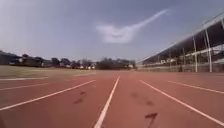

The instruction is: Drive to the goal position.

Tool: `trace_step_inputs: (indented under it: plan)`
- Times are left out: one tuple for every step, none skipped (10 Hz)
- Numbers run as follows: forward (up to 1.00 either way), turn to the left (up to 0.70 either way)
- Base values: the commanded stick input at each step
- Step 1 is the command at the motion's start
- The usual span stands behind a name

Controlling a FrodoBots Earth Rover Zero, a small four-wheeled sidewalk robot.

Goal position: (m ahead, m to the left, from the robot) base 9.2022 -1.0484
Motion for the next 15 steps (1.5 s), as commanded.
trace_step_inputs:
  plan:
    - [0.7,0.0]
    - [0.7,0.0]
    - [0.7,0.0]
    - [0.7,0.0]
    - [0.7,-0.05]
    - [0.7,-0.13]
    - [0.7,-0.21]
    - [0.7,-0.29]
    - [0.7,-0.35]
    - [0.7,-0.35]
    - [0.7,-0.35]
    - [0.7,-0.35]
    - [0.7,-0.35]
    - [0.7,-0.35]
    - [0.7,-0.35]
